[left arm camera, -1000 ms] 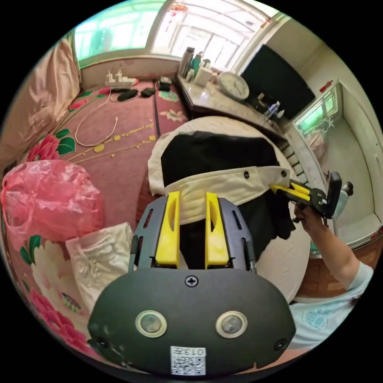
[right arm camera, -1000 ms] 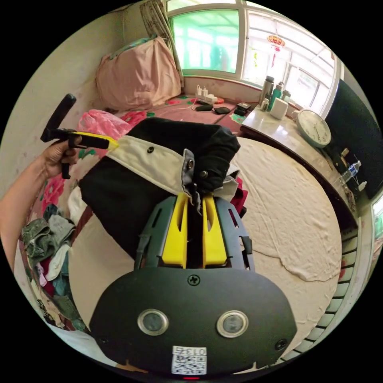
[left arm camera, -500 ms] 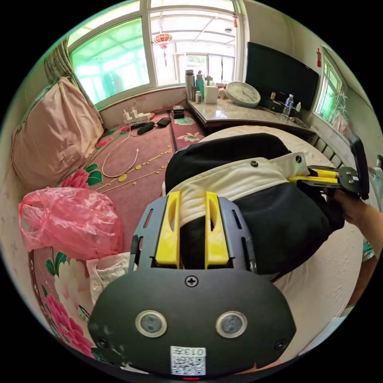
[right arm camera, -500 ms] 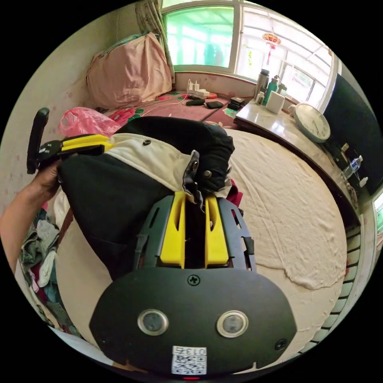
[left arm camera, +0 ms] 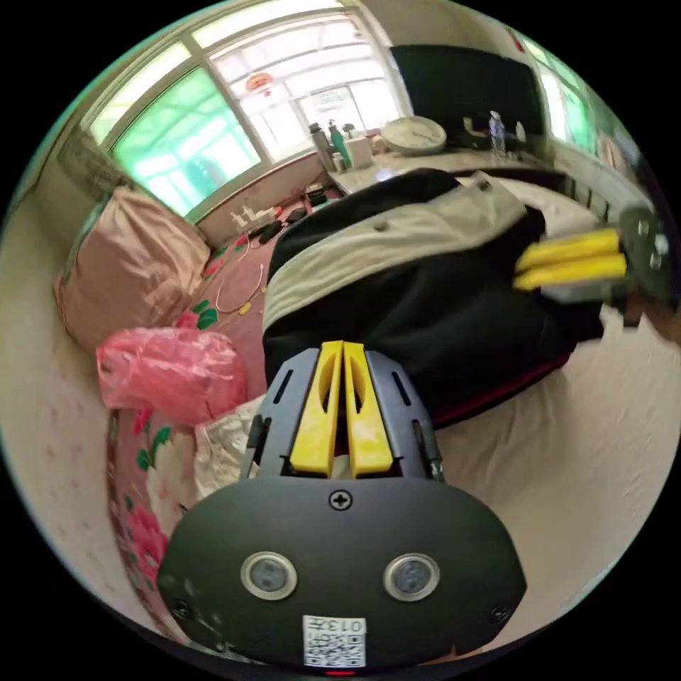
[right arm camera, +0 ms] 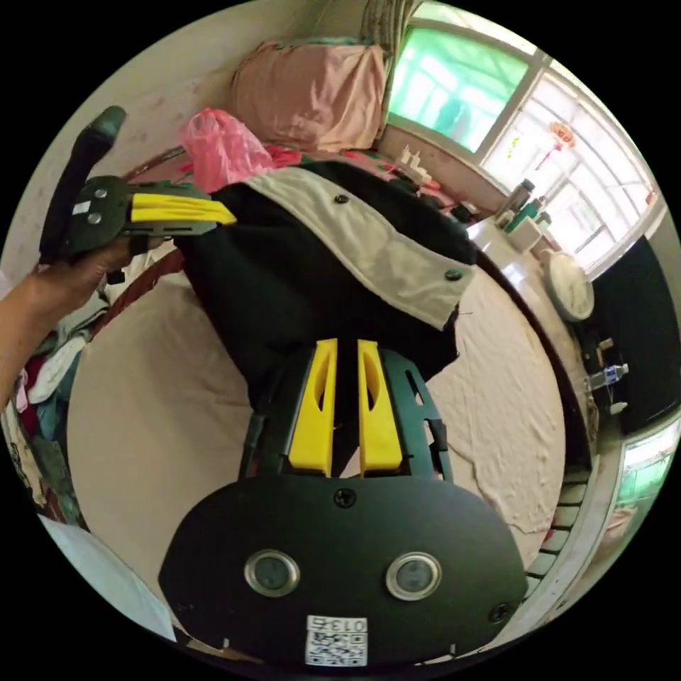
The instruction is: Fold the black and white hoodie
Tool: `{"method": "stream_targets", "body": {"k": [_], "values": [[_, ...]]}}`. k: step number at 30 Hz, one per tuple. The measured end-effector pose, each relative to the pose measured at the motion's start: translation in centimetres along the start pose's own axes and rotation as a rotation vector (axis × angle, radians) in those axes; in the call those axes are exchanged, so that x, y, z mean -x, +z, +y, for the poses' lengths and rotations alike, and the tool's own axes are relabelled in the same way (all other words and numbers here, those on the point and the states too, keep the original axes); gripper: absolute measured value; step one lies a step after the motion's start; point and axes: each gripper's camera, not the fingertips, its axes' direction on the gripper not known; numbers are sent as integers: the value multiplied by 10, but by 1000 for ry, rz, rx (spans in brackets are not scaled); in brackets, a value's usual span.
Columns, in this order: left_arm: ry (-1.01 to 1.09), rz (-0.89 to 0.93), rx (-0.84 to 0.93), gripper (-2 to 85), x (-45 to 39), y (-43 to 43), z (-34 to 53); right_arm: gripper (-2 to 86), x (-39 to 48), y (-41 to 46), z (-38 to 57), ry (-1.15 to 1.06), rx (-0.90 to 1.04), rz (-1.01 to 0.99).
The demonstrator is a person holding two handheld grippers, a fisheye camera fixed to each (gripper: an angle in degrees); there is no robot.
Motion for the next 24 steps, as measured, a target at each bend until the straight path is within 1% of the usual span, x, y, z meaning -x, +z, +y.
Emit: {"method": "stream_targets", "body": {"k": [1,2,3,4,5,6,8,9,10,11,12,14,15,17,19,22,24], "values": [[-102,59,5,-1,10,-11,4,15,-1,0,-1,24,5,-1],[-160,100,-17,-2,18,-30,10,10,-6,-10,-1,89,-30,4],[-174,113,-39,-2,20,-42,14,7,-10,-31,3,141,-129,-8],[-196,120,-104,-3,23,-70,27,5,-8,-43,8,142,-191,-2],[-198,108,-175,-3,22,-101,46,3,0,-68,18,102,-294,32],[-192,99,-201,-3,20,-116,58,2,12,-91,31,46,-378,66],[-191,77,-256,-2,8,-171,119,1,32,-115,52,-24,-425,80],[-198,69,-263,-2,4,-185,138,2,45,-123,66,-53,-418,43],[-228,33,-261,-1,-3,-209,179,2,53,-125,73,-76,-410,6],[-269,-23,-233,1,-11,-232,222,5,71,-127,87,-142,-397,-75],[-287,-64,-213,2,-15,-243,243,8,91,-125,101,-185,-394,-128],[-369,-245,-106,11,-26,-287,321,15,126,-116,120,-251,-375,-194],[-379,-286,-83,15,-27,-299,339,23,149,-110,130,-284,-370,-261],[-418,-429,21,46,-19,-336,396,50,182,-101,140,-305,-337,-358],[-474,-483,65,92,3,-360,427,92,215,-96,144,-326,-302,-449],[-520,-479,114,151,57,-384,458,125,267,-98,133,-351,-284,-553],[-499,-464,132,174,89,-385,468,139,311,-102,110,-420,-287,-607]]}}
